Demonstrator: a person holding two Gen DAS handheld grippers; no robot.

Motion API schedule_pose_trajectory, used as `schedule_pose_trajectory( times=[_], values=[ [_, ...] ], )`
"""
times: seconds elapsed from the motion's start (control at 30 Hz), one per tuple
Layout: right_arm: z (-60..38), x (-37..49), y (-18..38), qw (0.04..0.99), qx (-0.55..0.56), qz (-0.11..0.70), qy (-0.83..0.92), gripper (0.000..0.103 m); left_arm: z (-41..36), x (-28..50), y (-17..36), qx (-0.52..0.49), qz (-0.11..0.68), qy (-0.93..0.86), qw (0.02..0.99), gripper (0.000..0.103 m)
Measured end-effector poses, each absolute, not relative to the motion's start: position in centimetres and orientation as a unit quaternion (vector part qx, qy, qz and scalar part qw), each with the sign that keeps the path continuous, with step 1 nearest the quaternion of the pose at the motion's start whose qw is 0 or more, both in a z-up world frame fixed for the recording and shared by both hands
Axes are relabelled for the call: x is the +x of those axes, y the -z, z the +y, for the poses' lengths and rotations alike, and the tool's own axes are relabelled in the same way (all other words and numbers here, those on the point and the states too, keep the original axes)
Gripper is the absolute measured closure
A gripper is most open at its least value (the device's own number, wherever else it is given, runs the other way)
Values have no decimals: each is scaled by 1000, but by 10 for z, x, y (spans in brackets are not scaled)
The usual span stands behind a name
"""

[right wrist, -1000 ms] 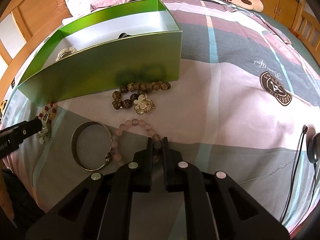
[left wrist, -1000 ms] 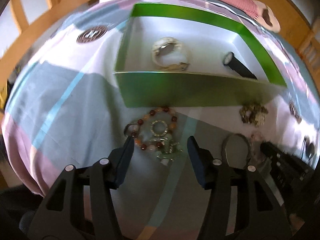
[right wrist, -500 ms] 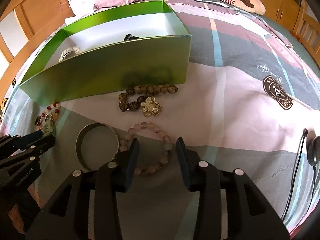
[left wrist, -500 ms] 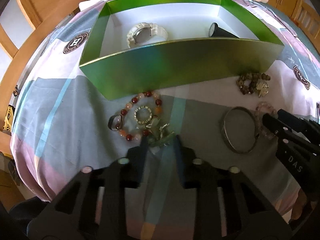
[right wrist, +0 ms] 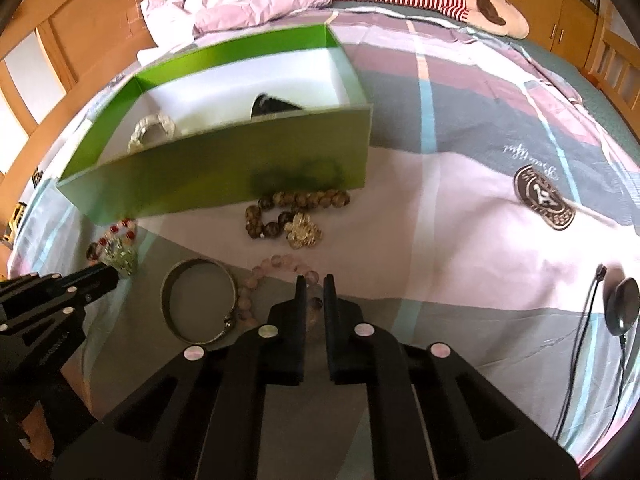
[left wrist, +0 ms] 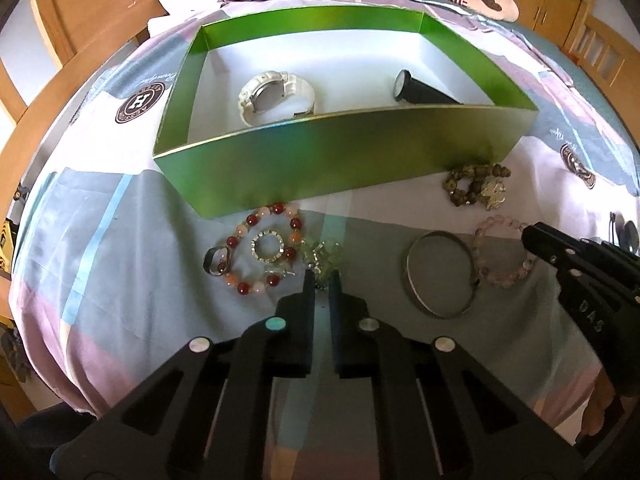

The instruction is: Organize jewelry

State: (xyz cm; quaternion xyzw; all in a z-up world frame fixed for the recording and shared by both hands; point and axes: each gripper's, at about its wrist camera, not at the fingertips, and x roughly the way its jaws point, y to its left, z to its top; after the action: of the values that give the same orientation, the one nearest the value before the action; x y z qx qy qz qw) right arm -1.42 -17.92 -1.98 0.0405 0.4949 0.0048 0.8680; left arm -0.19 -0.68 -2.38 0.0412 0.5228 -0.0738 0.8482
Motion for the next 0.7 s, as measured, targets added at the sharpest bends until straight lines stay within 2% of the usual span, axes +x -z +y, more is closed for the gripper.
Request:
schedule_pose_trajectory(
  times=[0.7],
  values=[
    [-188,-25,4,876,49,479,4,95,-2,-12,5,3,514,96,853,96]
  ],
)
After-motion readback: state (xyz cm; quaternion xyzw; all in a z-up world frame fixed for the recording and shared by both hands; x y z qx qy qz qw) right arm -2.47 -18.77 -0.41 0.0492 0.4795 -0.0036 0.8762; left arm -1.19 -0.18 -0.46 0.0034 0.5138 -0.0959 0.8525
